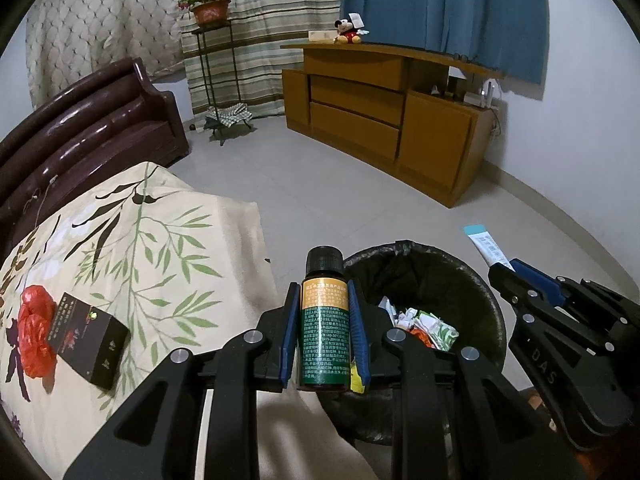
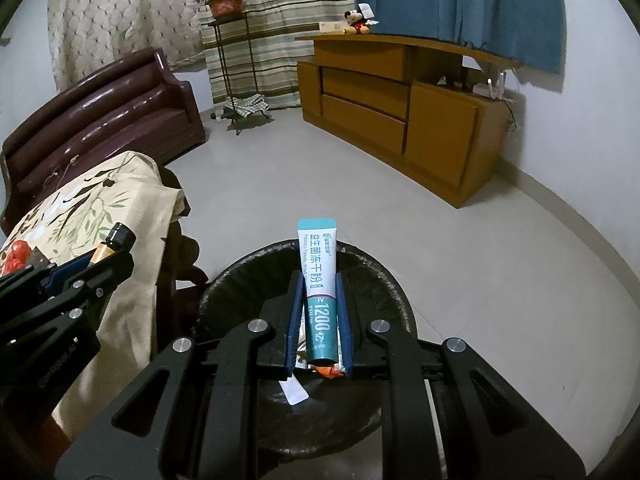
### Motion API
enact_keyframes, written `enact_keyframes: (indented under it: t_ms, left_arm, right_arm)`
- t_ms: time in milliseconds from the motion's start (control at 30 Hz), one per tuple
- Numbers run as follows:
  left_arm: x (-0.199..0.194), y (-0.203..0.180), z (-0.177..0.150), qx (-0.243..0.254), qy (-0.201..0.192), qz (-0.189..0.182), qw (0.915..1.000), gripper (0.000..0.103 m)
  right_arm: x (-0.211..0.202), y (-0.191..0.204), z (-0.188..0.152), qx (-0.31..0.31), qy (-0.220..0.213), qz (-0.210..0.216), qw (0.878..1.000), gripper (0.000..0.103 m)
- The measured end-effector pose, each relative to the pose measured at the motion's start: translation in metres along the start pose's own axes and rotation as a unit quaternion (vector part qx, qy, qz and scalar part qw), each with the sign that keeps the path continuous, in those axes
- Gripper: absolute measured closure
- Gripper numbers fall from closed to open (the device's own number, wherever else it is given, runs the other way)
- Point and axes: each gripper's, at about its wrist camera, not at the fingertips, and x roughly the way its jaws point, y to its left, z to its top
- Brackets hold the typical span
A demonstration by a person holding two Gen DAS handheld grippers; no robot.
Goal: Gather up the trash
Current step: 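Carry the bottle and tube over the bin and open both tools, then raise both open tools from the bin and move them over the bed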
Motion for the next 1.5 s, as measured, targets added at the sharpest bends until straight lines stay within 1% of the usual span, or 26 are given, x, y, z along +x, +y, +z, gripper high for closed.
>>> enact_keyframes:
  t_ms: [200,233,267,333,500,567,600,700,767,800,867,933,1167,1367,1400,1467,1500]
  left_arm:
    - [0.005,-0.004,0.003,0.001,0.006,0.002,1.0,0.078]
    - [0.006,-0.005,0.003,0.005,0.011,0.001,0.9999,0.075]
    - [0.007,-0.005,0.003,0.006,0.011,0.002,0.9999,0.068]
    - [0.005,-0.005,0.004,0.002,0.006,0.005,1.0,0.059]
    - [0.005,-0.004,0.004,-0.003,0.007,0.005,1.0,0.051]
    - [0.005,-0.003,0.004,-0.005,0.005,0.005,1.0,0.048]
    - [0.005,-0.003,0.004,-0.006,0.005,0.005,1.0,0.048]
    - [0.005,-0.002,0.005,-0.009,0.006,0.005,0.9999,0.047]
    - [0.004,-0.001,0.005,-0.012,0.006,0.004,0.9999,0.045]
    - [0.004,0.0,0.006,-0.013,0.006,0.004,0.9999,0.045]
    - [0.004,0.002,0.006,-0.015,0.007,0.004,0.9999,0.044]
    - [0.003,0.004,0.006,-0.018,0.008,0.004,0.9998,0.044]
    - [-0.006,0.019,0.002,-0.031,0.007,0.009,0.9995,0.043]
    - [-0.019,0.033,-0.001,-0.04,-0.003,0.013,0.9991,0.043]
    - [-0.022,0.035,-0.002,-0.042,-0.005,0.014,0.999,0.043]
    - [-0.029,0.042,-0.003,-0.047,-0.01,0.018,0.9987,0.039]
    - [-0.032,0.045,-0.004,-0.049,-0.012,0.02,0.9985,0.039]
  right_arm:
    - [0.009,-0.005,-0.001,0.008,0.008,-0.001,1.0,0.084]
    - [0.011,-0.006,-0.002,0.009,0.01,-0.001,1.0,0.082]
    - [0.012,-0.006,-0.002,0.011,0.012,-0.001,1.0,0.079]
    - [0.013,-0.006,-0.004,0.014,0.012,-0.002,1.0,0.077]
    - [0.012,-0.006,-0.005,0.016,0.011,-0.004,1.0,0.076]
    - [0.012,-0.006,-0.005,0.017,0.009,-0.006,1.0,0.07]
    - [0.011,-0.006,-0.004,0.018,0.008,-0.007,1.0,0.065]
    - [0.01,-0.007,-0.004,0.02,0.005,-0.011,1.0,0.062]
    - [0.01,-0.007,-0.004,0.02,0.005,-0.012,1.0,0.057]
    - [0.009,-0.007,-0.004,0.02,0.005,-0.013,1.0,0.053]
    - [0.009,-0.007,-0.004,0.02,0.004,-0.013,1.0,0.049]
    - [0.008,-0.007,-0.004,0.022,0.004,-0.012,1.0,0.043]
    - [0.004,0.0,-0.004,0.017,0.002,-0.011,1.0,0.039]
    - [-0.005,0.015,-0.005,0.012,-0.002,-0.007,1.0,0.037]
    - [-0.007,0.017,-0.004,0.011,-0.002,-0.007,1.0,0.035]
    - [-0.011,0.025,-0.004,0.007,-0.004,-0.002,1.0,0.031]
    - [-0.012,0.027,-0.004,0.005,-0.005,-0.001,1.0,0.027]
